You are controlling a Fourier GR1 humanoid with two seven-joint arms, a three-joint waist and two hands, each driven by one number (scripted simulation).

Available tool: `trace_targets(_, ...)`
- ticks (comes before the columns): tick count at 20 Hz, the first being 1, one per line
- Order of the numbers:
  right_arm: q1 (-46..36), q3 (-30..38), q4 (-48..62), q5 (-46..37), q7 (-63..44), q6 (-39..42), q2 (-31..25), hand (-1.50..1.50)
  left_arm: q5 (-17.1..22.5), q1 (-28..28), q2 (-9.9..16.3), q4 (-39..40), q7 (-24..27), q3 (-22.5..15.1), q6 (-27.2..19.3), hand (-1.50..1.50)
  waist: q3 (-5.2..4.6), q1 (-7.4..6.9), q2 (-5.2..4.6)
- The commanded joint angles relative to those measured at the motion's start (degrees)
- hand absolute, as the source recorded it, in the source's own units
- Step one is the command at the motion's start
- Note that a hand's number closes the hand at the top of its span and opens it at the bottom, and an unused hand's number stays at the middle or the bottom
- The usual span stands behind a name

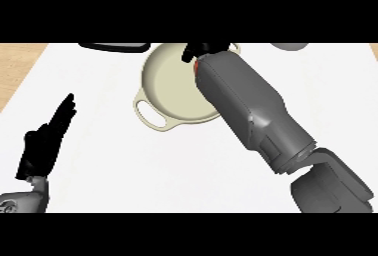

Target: Pick the sweet potato from the tray and place it in the pot

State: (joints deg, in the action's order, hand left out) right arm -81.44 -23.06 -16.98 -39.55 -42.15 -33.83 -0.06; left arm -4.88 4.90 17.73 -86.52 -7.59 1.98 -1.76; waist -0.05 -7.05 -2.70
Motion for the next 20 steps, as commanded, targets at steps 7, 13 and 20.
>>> trace_targets(7, 1.66, 7.09, 2.26, 6.62, 11.92, -6.67, 0.06, -1.50, -0.65, 0.14, -0.57, -1.04, 0.08, -0.90, 0.05, 0.00, 0.03, -0.92, -0.23)
trace_targets(13, 1.67, 11.66, -5.97, 10.75, 19.99, -21.66, 0.06, -1.50, -0.51, 0.49, -0.73, 0.25, 0.00, -0.26, -0.26, 0.00, 0.15, -0.50, 0.11)
trace_targets(20, 6.26, 17.72, -10.72, 22.59, 30.94, -19.53, 0.05, -1.50, 0.08, -1.17, 0.15, -1.00, -0.61, 1.15, 0.05, 0.00, 0.13, 0.73, 1.03)
